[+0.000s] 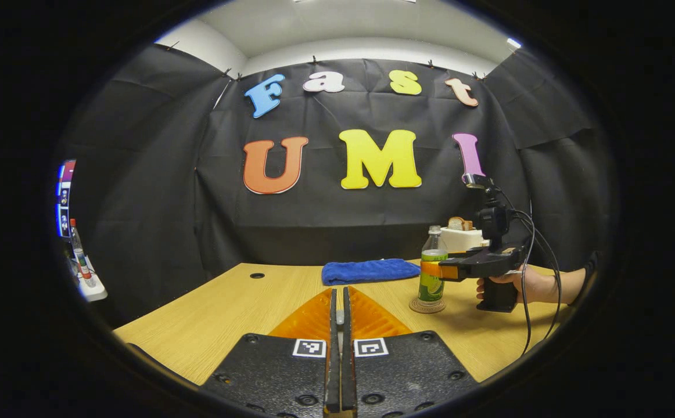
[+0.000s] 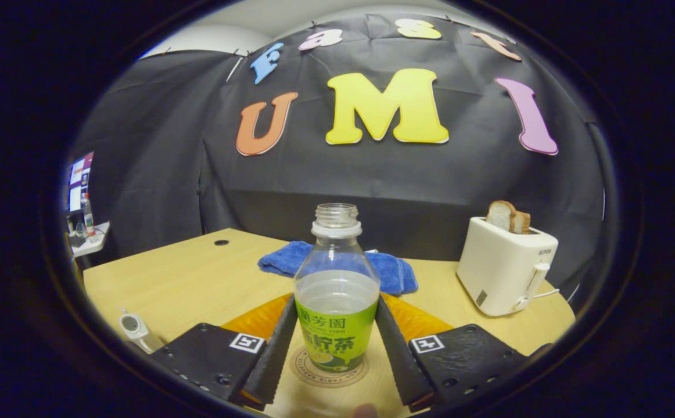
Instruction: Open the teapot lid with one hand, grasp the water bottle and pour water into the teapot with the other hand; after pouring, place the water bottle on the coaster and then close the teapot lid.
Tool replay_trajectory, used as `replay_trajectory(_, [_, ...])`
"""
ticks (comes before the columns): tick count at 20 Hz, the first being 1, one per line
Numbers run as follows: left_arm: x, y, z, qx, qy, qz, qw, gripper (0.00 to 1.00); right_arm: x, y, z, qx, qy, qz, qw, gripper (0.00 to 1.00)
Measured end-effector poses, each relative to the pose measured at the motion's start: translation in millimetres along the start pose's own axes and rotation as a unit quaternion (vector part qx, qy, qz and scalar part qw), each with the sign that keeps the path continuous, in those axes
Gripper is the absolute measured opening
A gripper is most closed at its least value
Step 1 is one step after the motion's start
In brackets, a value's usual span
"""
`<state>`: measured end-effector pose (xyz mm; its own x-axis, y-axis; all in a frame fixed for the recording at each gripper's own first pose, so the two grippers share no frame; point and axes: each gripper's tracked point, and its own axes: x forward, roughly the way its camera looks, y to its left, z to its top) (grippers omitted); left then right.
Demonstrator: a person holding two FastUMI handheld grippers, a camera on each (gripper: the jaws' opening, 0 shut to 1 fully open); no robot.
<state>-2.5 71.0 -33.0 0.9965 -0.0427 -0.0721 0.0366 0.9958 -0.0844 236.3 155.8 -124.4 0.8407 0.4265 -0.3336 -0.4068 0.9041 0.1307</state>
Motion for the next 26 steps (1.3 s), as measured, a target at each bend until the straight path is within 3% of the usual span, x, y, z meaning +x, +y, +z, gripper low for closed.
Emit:
replay_trajectory(1, [0,0,-2,-0.002,0.001,0.001,1.0,0.04,-1,1,1,0.003,-0.004,0.002,1.0,0.92])
replay_trajectory(2, [1,0,-4,-0.002,0.003,0.001,1.0,0.04,-3,0,3,-0.006,-0.006,-0.002,1.0,0.99])
replay_trajectory(8, [19,-15,-27,-0.01,0.021,-0.011,1.0,0.04,-64,-23,2,-0.082,-0.044,-0.034,0.995,0.96])
replay_trajectory(9, [23,-18,-30,-0.013,0.024,-0.014,1.0,0.04,-81,-24,-2,-0.079,-0.047,-0.031,0.995,0.99])
replay_trajectory(10, [32,-24,-40,-0.014,0.031,-0.019,0.999,0.04,-105,-17,-10,-0.06,-0.049,-0.014,0.997,0.95])
replay_trajectory(14, [53,-30,-56,-0.027,0.042,-0.018,0.999,0.04,-152,-26,-14,-0.044,-0.076,-0.03,0.996,0.99])
replay_trajectory(18, [64,-34,-66,-0.026,0.051,-0.019,0.998,0.04,-169,-32,-25,-0.048,-0.08,-0.051,0.994,0.99])
replay_trajectory(26, [66,-30,-82,-0.021,0.067,-0.005,0.998,0.04,-169,-32,-34,-0.03,-0.075,-0.05,0.995,0.95])
